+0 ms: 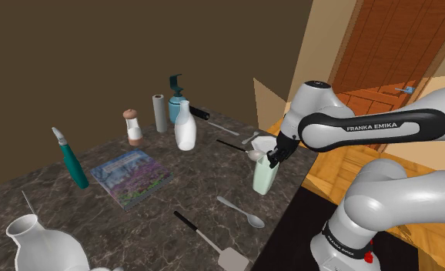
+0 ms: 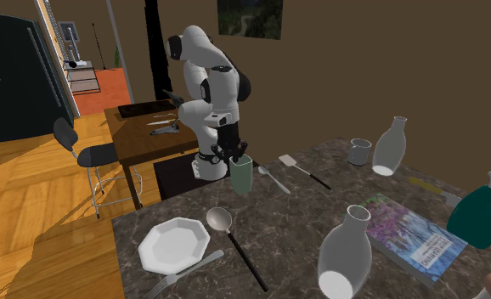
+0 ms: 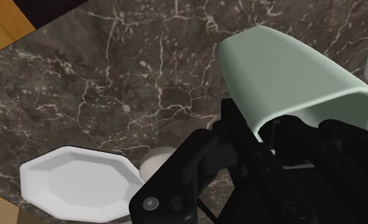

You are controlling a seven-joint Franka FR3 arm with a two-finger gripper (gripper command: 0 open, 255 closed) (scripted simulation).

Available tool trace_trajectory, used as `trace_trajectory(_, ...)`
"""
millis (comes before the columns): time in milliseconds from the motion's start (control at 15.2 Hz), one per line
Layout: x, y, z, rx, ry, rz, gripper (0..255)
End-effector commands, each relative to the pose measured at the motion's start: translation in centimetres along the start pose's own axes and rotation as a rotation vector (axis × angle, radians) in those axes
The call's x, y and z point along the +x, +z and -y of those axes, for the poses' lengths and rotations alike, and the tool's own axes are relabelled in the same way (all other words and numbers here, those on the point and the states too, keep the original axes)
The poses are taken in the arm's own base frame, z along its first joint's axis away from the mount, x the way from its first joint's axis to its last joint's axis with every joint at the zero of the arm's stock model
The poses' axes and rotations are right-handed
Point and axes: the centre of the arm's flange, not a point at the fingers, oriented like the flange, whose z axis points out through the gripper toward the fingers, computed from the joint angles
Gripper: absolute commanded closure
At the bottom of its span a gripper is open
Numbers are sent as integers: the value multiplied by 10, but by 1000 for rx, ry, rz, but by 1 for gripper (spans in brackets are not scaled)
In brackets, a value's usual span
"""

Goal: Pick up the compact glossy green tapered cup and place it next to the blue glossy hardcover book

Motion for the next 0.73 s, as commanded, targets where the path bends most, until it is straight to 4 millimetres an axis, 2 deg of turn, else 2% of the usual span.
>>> trace_trajectory(0, 0, 0, 0, 0, 0, 0, 255)
trace_trajectory(264, 0, 0, 0, 0, 0, 0, 255)
trace_trajectory(660, 5, -31, 1, 0, 0, 0, 255)
